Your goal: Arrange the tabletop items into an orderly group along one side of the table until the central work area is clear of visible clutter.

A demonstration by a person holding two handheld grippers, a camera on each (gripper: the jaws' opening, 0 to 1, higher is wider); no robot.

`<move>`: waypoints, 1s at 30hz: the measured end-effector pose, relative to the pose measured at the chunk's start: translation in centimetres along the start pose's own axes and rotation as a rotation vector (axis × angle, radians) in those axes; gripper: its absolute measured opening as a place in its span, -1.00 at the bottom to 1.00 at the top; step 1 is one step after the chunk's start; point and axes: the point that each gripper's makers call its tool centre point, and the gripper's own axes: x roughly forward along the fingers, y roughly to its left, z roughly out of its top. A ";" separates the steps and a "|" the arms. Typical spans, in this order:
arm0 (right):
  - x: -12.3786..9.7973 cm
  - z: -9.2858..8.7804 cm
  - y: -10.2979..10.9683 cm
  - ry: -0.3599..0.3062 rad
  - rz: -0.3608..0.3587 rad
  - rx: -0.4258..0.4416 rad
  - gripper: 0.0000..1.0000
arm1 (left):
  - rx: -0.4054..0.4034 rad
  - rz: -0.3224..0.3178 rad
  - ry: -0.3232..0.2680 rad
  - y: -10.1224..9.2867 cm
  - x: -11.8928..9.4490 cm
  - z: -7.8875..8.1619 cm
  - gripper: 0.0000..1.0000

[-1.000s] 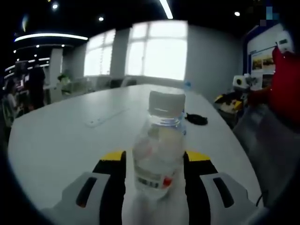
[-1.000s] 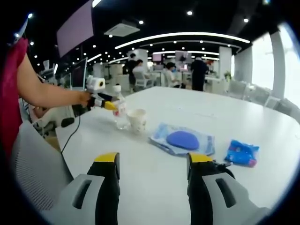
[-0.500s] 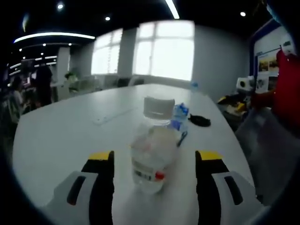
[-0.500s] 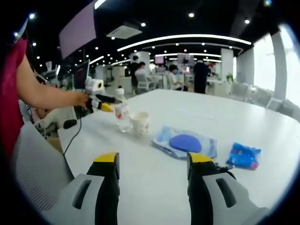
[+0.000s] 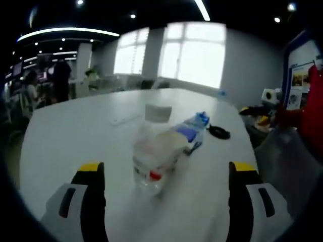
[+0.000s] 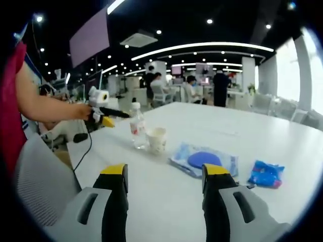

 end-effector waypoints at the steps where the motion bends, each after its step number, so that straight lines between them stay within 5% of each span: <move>1: 0.0 0.1 0.0 -0.002 0.001 0.002 0.21 | -0.005 0.006 0.004 -0.2 -0.2 0.0 0.99; 6: -0.1 0.5 0.3 -0.016 0.012 0.001 0.25 | -0.004 0.025 -0.007 -2.1 -1.5 0.7 0.99; 7: -0.3 0.8 0.5 -0.025 0.018 0.002 0.25 | -0.008 0.042 -0.050 -3.6 -2.5 2.0 0.99; 13: -0.6 1.3 0.7 -0.052 0.027 0.002 0.27 | -0.032 0.084 -0.121 -5.8 -3.7 4.1 0.99; 22: -1.3 2.4 0.8 -0.089 0.027 0.007 0.30 | -0.028 0.094 -0.180 -10.3 -4.6 6.6 0.99; 30: -2.4 3.7 0.3 -0.117 0.016 -0.008 0.35 | -0.035 0.080 -0.199 -14.0 -4.0 6.7 0.99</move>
